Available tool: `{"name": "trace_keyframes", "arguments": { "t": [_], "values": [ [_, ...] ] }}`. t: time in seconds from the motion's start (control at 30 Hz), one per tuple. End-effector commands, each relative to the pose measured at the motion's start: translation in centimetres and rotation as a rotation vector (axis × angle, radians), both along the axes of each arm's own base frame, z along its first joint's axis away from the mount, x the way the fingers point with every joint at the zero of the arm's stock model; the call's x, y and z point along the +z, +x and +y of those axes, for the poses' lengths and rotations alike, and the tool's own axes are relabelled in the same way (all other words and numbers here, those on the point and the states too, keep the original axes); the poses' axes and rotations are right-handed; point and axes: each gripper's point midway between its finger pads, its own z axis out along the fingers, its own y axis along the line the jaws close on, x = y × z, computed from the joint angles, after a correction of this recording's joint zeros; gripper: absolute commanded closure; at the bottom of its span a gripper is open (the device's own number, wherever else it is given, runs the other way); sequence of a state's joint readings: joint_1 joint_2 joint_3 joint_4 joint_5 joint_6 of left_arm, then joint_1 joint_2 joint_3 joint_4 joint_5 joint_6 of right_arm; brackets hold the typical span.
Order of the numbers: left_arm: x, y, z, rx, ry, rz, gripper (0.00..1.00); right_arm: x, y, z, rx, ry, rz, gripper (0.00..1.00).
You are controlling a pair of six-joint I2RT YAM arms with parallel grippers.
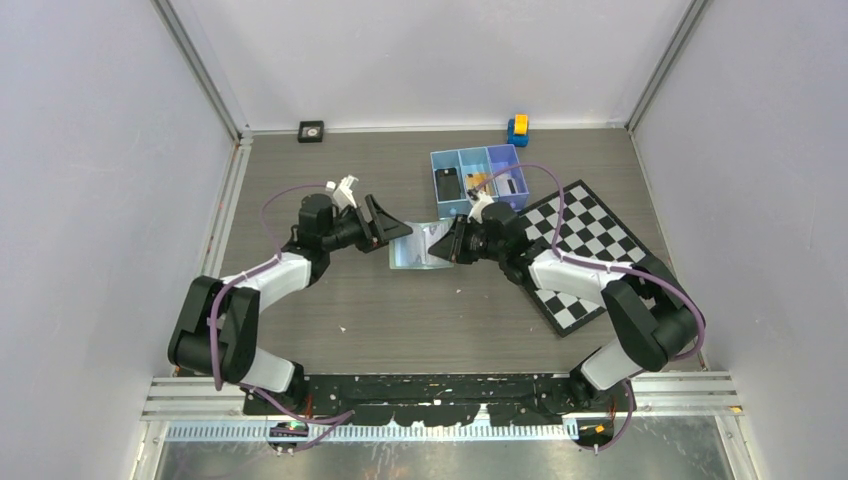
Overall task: Take the credit cards out of the card holder
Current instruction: Remove the credit card from the card holder.
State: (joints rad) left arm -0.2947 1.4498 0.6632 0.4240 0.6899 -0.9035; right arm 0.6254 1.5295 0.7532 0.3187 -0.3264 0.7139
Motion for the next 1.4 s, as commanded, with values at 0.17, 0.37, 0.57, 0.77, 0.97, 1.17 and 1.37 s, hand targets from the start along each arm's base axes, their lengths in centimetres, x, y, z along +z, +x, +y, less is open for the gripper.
{"name": "trace_keyframes", "arguments": {
  "t": [0.17,0.37,0.57,0.77,0.97,1.17,1.37],
  "values": [
    [0.9,0.4,-1.0,-0.057,-0.113,-0.031,0.05,2.8,1.3,0.1,-0.029,0.048,-0.078,0.91],
    [0.5,0.4,-1.0,-0.063,-0.102,-0.016,0.27,3.1,1.2,0.0,-0.029,0.057,-0.086,0.91],
    [0.5,0.4,-1.1,-0.073,-0.104,-0.02,0.53,3.3,1.6,-0.4,-0.039,0.112,-0.062,0.92],
    [0.5,0.5,-1.1,-0.08,-0.106,-0.017,0.95,3.4,2.1,-0.9,-0.05,0.154,-0.042,0.92],
    [0.4,0.5,-1.0,-0.074,-0.1,-0.014,1.0,2.5,3.0,-2.7,-0.142,0.105,-0.023,0.75],
    [0.5,0.6,-0.8,-0.067,-0.104,-0.016,1.0,1.8,4.5,-6.8,-0.317,0.075,0.003,0.54],
    [0.6,0.5,-0.6,-0.055,-0.104,-0.026,0.97,4.6,4.1,-9.1,-0.358,0.075,-0.092,0.52]
  ]
}}
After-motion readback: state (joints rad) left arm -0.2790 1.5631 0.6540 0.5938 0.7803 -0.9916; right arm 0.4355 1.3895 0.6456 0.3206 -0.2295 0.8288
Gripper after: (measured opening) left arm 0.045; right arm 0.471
